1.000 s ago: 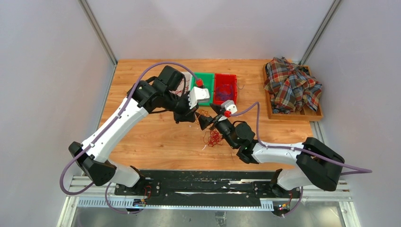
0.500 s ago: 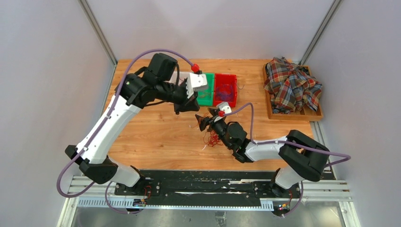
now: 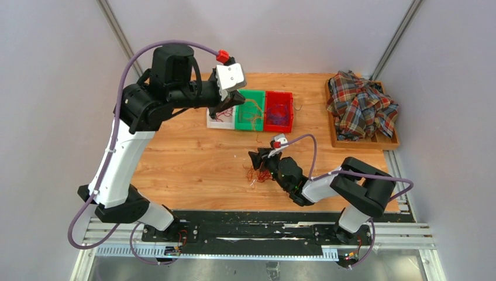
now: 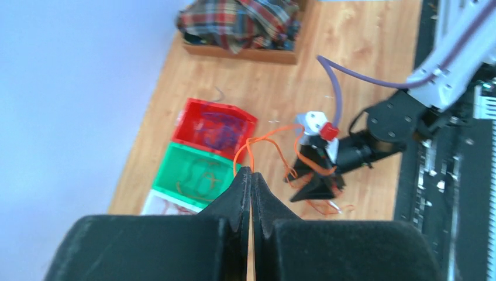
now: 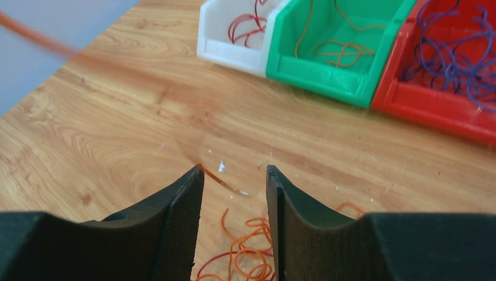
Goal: Untangle the cables
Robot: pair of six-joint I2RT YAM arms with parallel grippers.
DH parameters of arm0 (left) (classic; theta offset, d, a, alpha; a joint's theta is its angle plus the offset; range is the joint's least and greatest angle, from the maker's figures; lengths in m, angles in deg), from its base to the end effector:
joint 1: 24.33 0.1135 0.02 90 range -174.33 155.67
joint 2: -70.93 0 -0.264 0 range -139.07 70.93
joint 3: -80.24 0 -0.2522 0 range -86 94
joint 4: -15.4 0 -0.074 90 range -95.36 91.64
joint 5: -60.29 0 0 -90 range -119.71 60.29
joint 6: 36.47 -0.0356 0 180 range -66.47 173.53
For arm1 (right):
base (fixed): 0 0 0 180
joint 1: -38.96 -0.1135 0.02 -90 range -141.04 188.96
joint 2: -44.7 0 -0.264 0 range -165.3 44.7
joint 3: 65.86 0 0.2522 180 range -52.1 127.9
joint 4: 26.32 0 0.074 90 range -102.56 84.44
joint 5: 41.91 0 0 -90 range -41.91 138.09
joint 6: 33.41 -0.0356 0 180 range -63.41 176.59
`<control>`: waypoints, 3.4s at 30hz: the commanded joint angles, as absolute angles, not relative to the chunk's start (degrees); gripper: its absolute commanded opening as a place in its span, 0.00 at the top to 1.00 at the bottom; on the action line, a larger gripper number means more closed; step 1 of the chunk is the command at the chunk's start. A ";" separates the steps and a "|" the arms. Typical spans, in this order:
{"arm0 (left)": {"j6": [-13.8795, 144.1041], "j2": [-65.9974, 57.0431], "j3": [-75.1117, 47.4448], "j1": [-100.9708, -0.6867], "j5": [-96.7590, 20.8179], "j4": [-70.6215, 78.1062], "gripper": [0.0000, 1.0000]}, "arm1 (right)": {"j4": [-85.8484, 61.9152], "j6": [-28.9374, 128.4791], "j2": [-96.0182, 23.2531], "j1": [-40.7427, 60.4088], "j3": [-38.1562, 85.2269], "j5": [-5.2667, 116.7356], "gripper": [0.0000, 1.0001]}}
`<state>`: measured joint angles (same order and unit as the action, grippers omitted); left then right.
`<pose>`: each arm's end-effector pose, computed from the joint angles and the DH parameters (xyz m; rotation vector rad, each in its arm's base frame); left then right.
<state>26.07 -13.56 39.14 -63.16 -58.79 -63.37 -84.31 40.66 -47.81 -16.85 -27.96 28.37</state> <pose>0.1739 -0.1622 0.5380 1.3505 1.4665 -0.6331 0.1701 0.2290 0.1780 -0.2575 1.5400 0.7381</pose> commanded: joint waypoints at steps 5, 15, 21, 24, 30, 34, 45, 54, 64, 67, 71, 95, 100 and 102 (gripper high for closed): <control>21.27 -12.61 42.95 -63.70 -44.79 -48.18 0.99 | -87.55 35.18 -51.47 -16.24 -30.10 27.45 0.50; 13.00 -11.79 44.79 -63.70 -38.80 -32.60 0.99 | -88.91 35.16 -53.41 -16.24 -30.41 27.98 0.43; 7.13 -11.83 44.11 -63.70 -29.25 -15.28 0.99 | -89.13 35.12 -54.41 -16.31 -29.96 28.75 0.40; 3.62 -11.66 44.15 -63.70 -28.91 -10.28 0.99 | -89.12 35.05 -54.69 -16.25 -29.78 29.19 0.40; -1.21 -10.36 40.38 -63.70 -27.51 3.66 0.99 | -88.38 35.13 -54.88 -16.28 -29.67 29.31 0.35; -3.38 -11.86 44.74 -63.70 -27.27 9.57 1.00 | -86.62 35.87 -55.34 -16.26 -28.73 28.16 0.30; -3.60 -7.06 41.26 -63.75 -30.54 7.30 1.00 | -87.21 36.82 -53.07 -16.49 -29.27 30.03 0.31; -3.19 -7.16 39.61 -63.70 -32.32 5.11 1.00 | -74.10 45.40 -38.52 -16.94 -20.78 41.38 0.14; -5.46 -7.08 41.98 -63.70 -32.98 3.12 1.00 | -77.65 46.83 -45.91 -17.56 -9.82 65.04 0.12; -5.55 -6.86 42.06 -63.70 -33.56 3.13 1.00 | -75.82 46.68 -48.84 -17.82 -7.03 64.57 0.12; -5.06 -6.93 42.86 -63.73 -34.18 3.06 0.99 | -73.22 46.89 -53.36 -17.66 -1.34 59.80 0.15; -13.86 -16.93 61.59 -63.79 -41.14 9.92 1.00 | -70.65 36.84 -74.52 -17.54 2.01 42.51 0.59; -14.48 -18.58 61.79 -63.79 -39.96 21.59 0.99 | -71.41 32.82 -74.74 -17.64 -2.53 39.57 0.57; -16.00 -20.81 65.61 -63.79 -39.82 22.67 0.99 | -71.88 30.10 -74.93 -17.73 -4.68 37.99 0.55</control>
<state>-12.95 -18.30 60.89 -63.20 -39.67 13.06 -70.23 35.26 -74.08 -17.27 -1.07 42.82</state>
